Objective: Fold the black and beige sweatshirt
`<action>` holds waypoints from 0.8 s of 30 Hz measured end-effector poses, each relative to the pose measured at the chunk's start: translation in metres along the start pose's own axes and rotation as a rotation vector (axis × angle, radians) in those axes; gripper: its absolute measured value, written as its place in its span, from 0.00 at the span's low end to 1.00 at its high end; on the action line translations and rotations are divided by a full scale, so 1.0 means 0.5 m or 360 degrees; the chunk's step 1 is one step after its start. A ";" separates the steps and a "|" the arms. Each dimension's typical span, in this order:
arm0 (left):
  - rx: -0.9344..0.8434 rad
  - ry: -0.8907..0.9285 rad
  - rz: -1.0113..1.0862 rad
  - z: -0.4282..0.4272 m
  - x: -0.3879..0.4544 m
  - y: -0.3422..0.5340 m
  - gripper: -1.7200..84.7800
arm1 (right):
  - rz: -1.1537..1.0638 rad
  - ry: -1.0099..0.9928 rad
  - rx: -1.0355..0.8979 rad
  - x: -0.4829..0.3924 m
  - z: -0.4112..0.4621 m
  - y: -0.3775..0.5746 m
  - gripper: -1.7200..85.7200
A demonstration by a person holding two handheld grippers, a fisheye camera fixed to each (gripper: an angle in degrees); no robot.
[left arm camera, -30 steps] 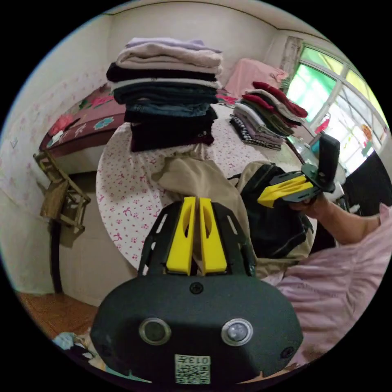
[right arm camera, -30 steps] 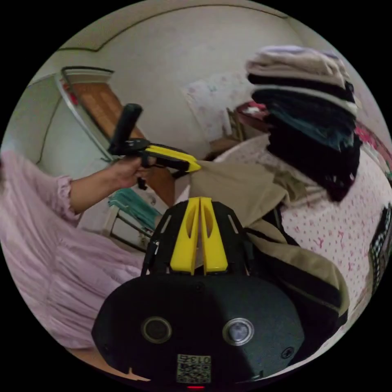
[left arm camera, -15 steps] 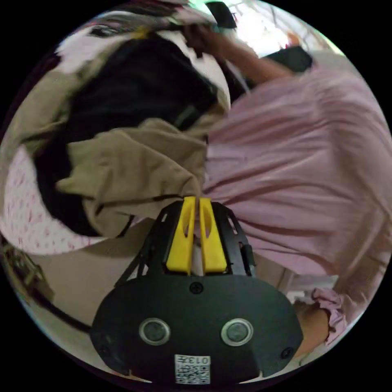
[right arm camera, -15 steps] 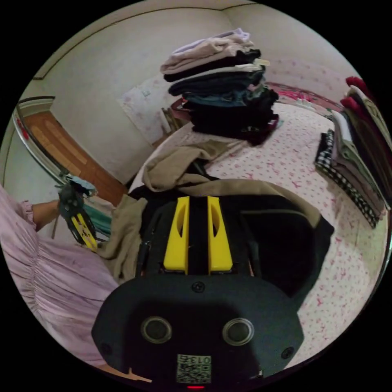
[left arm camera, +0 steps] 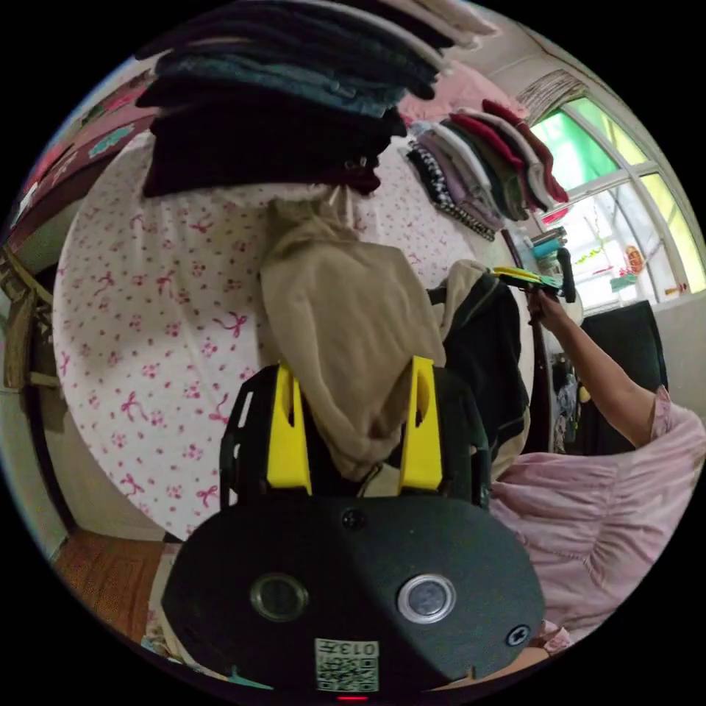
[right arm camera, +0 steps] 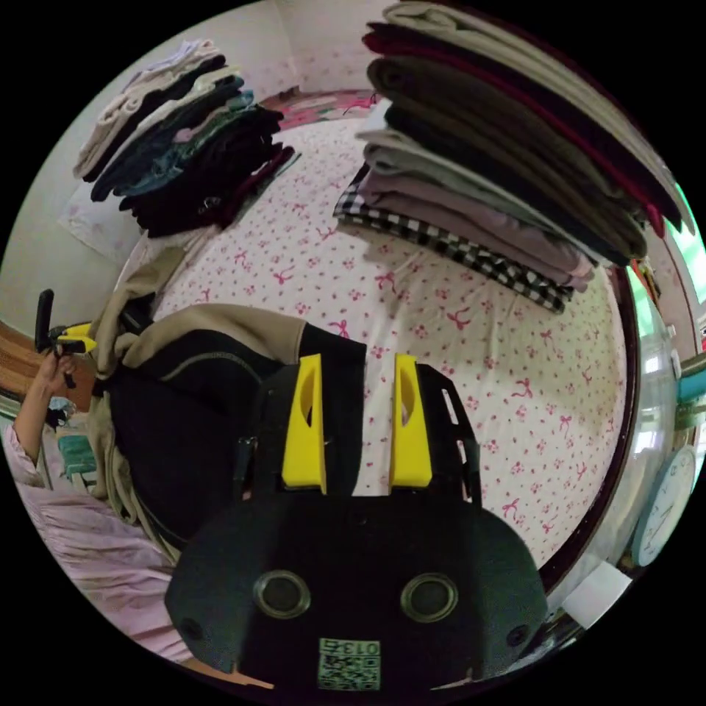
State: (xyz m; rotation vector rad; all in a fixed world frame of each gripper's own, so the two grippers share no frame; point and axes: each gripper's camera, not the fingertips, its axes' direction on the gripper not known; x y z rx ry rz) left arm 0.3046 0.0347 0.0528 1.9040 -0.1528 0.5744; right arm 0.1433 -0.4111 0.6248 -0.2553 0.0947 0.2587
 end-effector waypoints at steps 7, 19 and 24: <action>0.0192 -0.0091 -0.0029 -0.042 0.032 -0.001 0.11 | -0.0185 0.0084 0.0053 -0.045 0.019 -0.021 0.05; 0.0965 -0.0370 0.0460 -0.271 0.262 -0.098 0.11 | 0.0053 0.0437 0.0682 0.056 -0.192 0.026 0.06; 0.0486 -0.0597 0.0179 -0.114 0.139 -0.216 0.13 | 0.0530 0.0342 0.0176 0.160 0.014 -0.058 0.07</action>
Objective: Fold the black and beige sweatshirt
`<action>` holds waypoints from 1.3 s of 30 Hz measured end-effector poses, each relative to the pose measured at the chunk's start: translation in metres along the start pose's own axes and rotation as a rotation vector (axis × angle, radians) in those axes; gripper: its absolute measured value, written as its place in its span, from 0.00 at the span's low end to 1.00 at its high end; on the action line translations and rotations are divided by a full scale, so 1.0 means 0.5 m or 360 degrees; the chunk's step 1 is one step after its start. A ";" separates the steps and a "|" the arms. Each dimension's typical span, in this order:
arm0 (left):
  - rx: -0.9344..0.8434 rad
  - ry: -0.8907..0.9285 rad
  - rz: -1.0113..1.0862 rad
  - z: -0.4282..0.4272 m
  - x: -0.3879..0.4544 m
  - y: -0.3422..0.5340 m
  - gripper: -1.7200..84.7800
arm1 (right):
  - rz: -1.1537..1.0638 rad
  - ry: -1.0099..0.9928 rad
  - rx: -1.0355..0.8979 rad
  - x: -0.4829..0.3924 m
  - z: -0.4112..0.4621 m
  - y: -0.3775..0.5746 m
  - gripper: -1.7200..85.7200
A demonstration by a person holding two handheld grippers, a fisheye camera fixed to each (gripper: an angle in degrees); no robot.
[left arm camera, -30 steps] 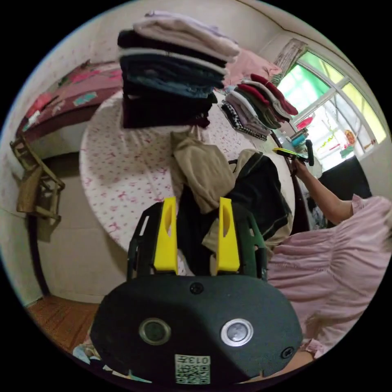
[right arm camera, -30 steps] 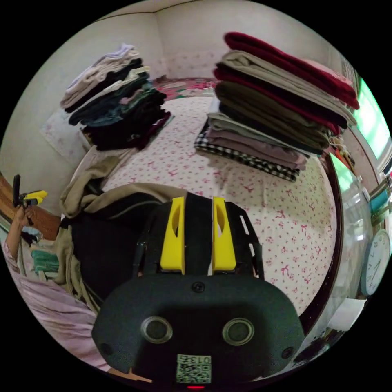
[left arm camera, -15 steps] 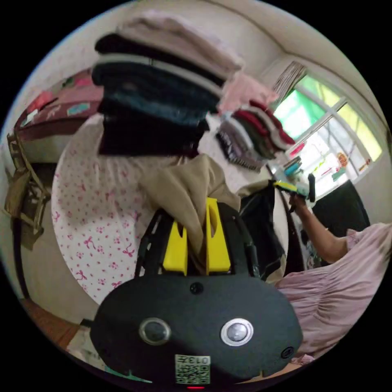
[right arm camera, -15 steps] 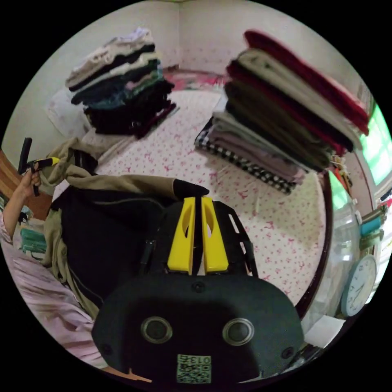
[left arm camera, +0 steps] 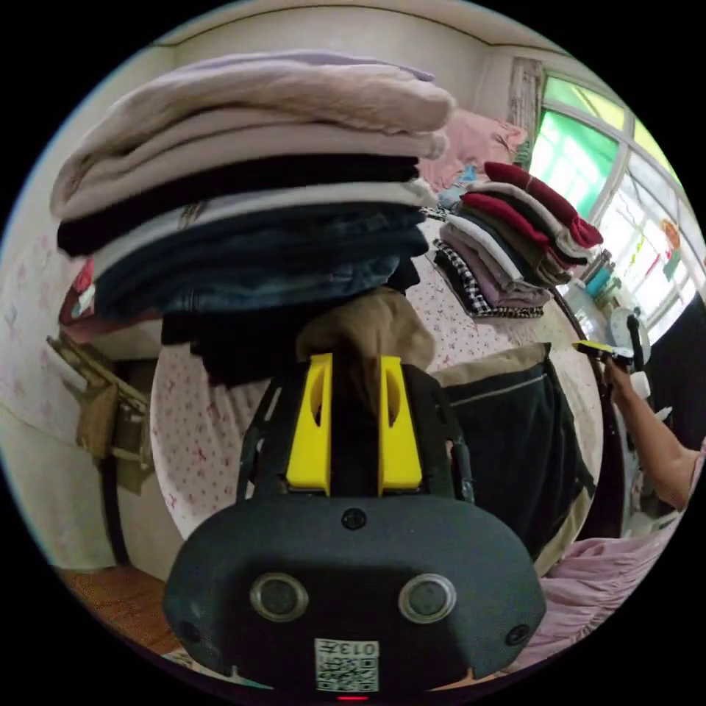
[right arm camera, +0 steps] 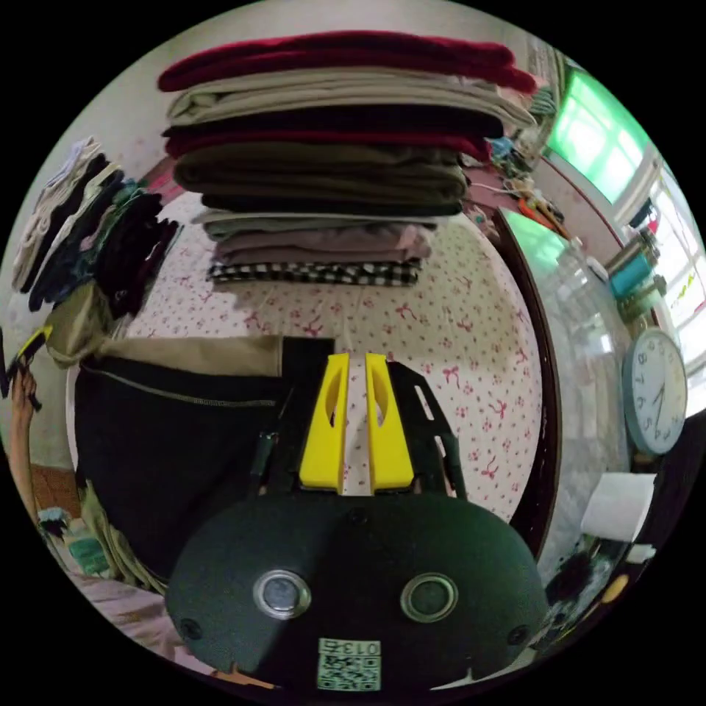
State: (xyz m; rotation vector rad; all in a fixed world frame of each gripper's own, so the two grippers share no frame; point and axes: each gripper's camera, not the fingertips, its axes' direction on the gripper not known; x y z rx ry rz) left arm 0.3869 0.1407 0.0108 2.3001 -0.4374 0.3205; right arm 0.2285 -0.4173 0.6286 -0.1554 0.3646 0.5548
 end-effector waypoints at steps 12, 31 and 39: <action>-0.0580 0.0060 -0.0450 0.018 -0.134 0.502 0.17 | -0.0959 -0.0522 0.0213 -0.493 0.018 0.018 0.13; -0.0330 -0.0168 -0.0373 -0.107 -0.101 0.651 0.07 | -0.1096 -0.0309 0.0301 -0.881 0.108 -0.264 0.07; -0.0437 -0.0027 -0.0472 -0.028 -0.153 0.694 0.08 | -0.0236 -0.0478 -0.0314 -0.681 0.272 -0.377 0.14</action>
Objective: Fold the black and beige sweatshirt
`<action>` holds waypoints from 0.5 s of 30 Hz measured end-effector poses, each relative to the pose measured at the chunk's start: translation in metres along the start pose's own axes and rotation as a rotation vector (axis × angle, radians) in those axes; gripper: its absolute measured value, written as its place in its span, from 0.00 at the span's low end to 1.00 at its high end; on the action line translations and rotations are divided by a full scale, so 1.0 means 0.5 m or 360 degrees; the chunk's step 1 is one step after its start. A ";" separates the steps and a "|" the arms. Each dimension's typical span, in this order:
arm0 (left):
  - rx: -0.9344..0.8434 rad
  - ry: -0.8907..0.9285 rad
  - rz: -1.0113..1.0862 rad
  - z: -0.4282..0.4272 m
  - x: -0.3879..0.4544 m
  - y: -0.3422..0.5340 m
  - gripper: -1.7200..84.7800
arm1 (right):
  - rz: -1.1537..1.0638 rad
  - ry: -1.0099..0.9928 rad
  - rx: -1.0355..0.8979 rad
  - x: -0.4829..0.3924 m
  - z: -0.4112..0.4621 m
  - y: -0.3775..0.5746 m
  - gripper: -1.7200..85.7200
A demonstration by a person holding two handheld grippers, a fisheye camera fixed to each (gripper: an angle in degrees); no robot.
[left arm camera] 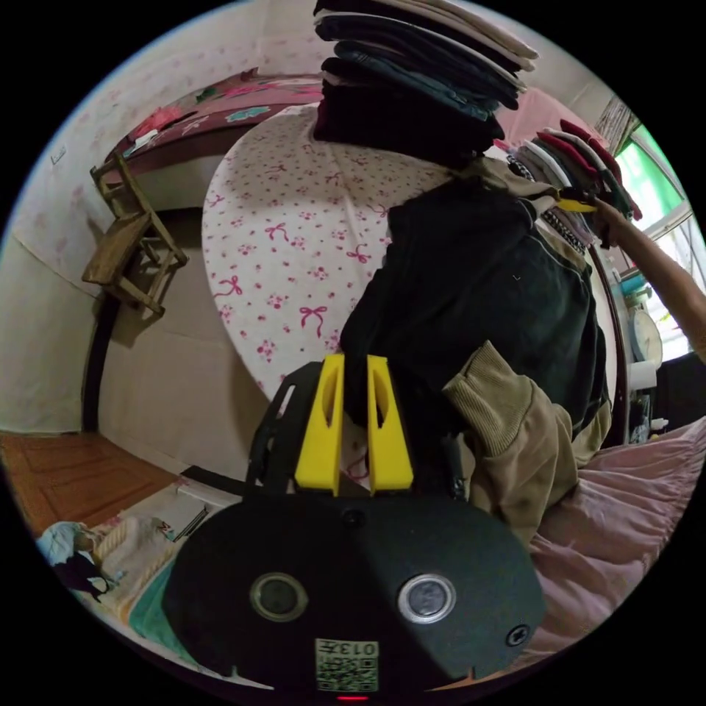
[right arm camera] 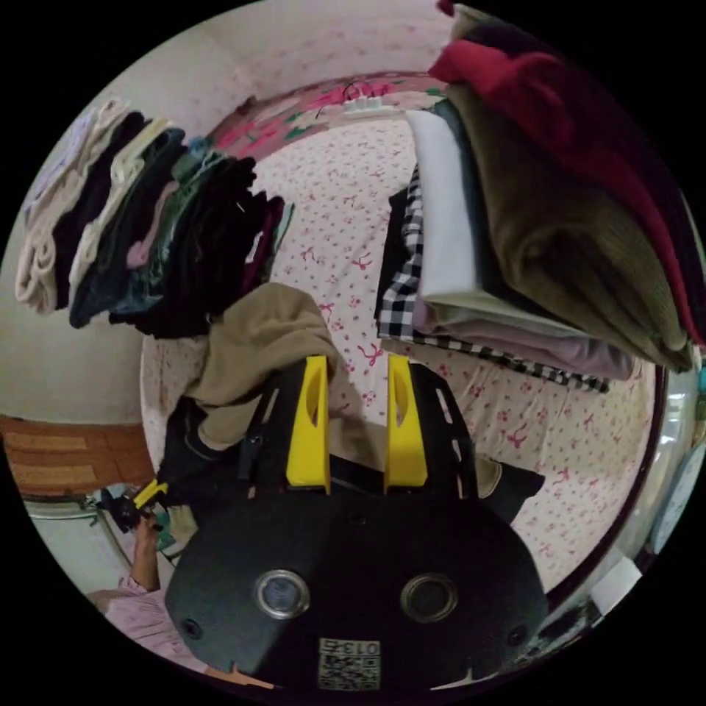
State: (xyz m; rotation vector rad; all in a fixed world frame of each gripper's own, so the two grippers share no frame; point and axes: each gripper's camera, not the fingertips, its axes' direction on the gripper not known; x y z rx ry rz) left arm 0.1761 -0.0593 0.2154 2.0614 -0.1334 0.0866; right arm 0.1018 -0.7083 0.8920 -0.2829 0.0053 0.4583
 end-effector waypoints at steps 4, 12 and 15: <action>0.0014 0.0120 -0.0046 -0.002 -0.038 0.019 0.09 | -0.0186 -0.0140 0.0384 -0.096 -0.059 0.037 0.12; 0.0045 0.0173 -0.0031 -0.010 -0.055 0.020 0.12 | -0.1041 -0.0324 0.0524 -0.456 -0.075 0.072 0.10; -0.0036 0.0162 0.0000 0.012 -0.050 0.012 0.12 | -0.1458 -0.0188 0.0014 -0.639 0.081 0.078 0.12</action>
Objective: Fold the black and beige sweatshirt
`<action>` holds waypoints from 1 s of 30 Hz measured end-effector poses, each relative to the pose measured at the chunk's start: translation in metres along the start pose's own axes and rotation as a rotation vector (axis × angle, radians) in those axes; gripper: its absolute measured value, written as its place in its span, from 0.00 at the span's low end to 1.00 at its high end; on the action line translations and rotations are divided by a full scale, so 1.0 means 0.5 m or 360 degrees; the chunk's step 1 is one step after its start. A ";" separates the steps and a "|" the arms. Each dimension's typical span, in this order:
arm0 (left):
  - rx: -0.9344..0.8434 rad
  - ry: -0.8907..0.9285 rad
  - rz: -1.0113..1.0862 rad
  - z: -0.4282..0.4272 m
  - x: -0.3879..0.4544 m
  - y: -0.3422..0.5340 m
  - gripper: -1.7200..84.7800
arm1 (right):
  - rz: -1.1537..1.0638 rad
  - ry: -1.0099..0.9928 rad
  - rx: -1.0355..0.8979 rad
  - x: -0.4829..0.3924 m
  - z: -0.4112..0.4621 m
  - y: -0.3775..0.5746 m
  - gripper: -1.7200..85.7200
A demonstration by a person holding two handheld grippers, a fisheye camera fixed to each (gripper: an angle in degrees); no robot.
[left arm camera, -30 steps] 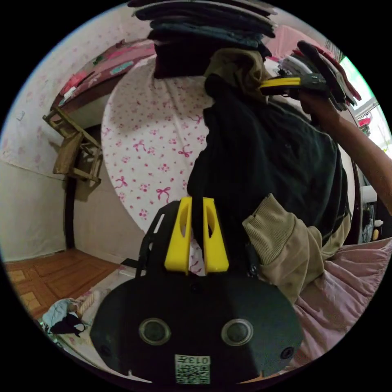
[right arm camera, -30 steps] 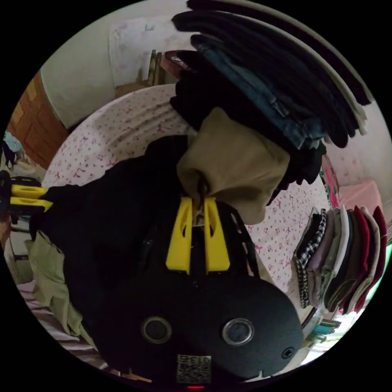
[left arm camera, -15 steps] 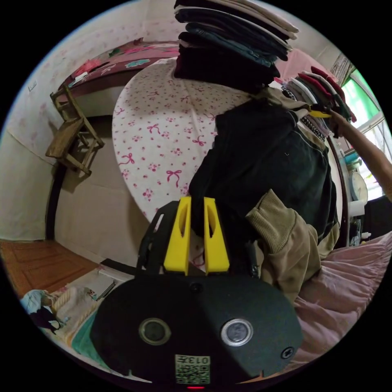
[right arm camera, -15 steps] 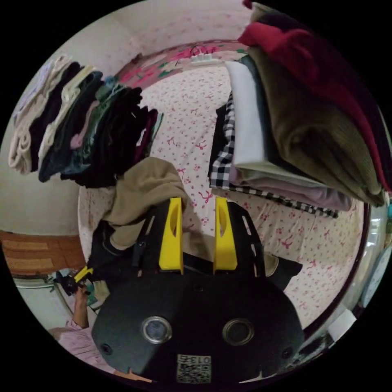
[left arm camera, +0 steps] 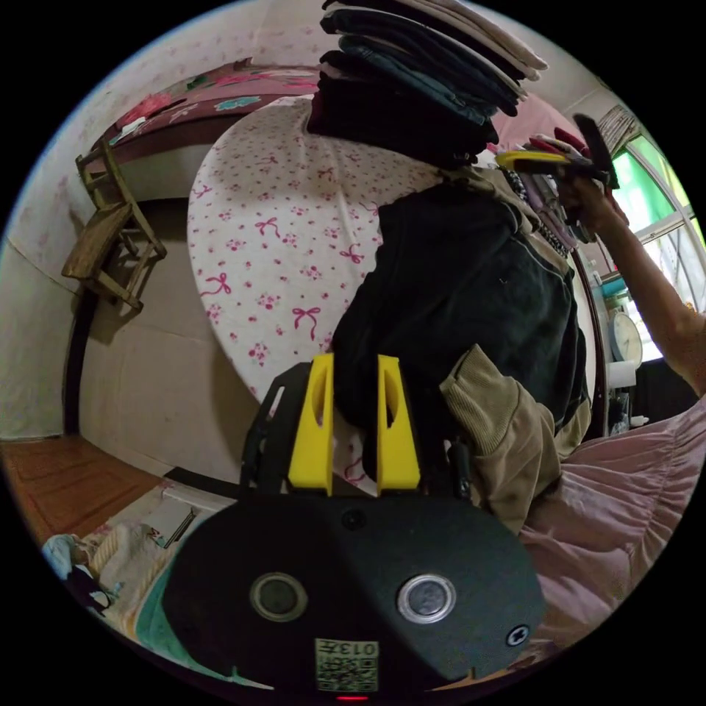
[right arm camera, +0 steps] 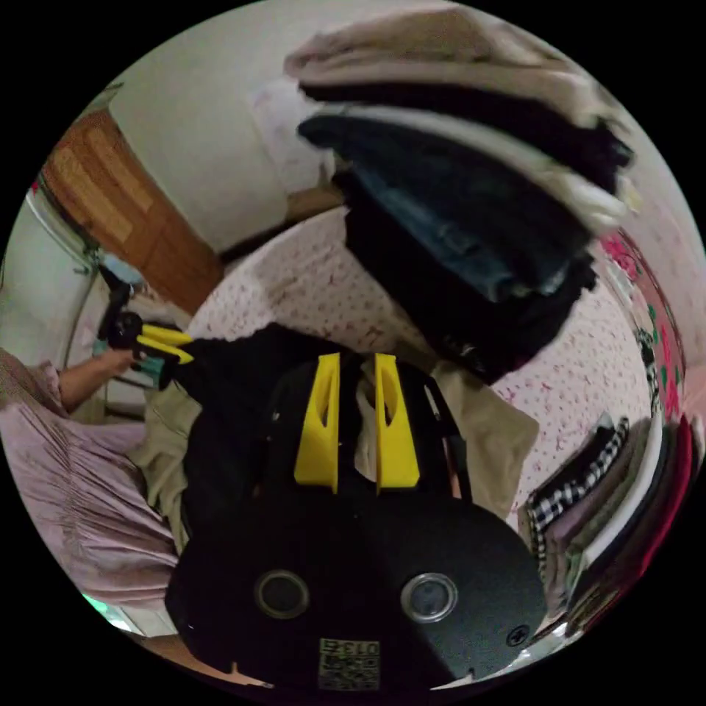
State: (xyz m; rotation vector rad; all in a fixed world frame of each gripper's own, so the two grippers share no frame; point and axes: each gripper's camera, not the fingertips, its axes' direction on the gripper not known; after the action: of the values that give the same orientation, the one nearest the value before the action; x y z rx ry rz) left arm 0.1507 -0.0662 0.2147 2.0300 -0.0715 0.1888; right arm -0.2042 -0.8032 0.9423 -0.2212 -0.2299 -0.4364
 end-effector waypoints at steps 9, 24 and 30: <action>-0.0020 -0.0051 0.0038 0.014 0.006 0.006 0.09 | -0.0443 0.0270 -0.0771 -0.152 0.242 -0.149 0.08; 0.0173 -0.0307 -0.0050 0.071 0.030 0.040 0.09 | -0.0475 0.1079 -0.0119 -0.342 0.149 -0.304 0.02; 0.0383 -0.0395 -0.0293 -0.046 -0.016 0.084 0.06 | -0.0318 0.0718 0.0312 -0.363 -0.068 -0.178 0.04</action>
State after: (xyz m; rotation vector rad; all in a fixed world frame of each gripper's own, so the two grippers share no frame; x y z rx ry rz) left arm 0.1347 -0.0650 0.2607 2.2775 -0.0176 -0.1796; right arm -0.3973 -0.8196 0.8764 0.0959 0.1502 -0.6447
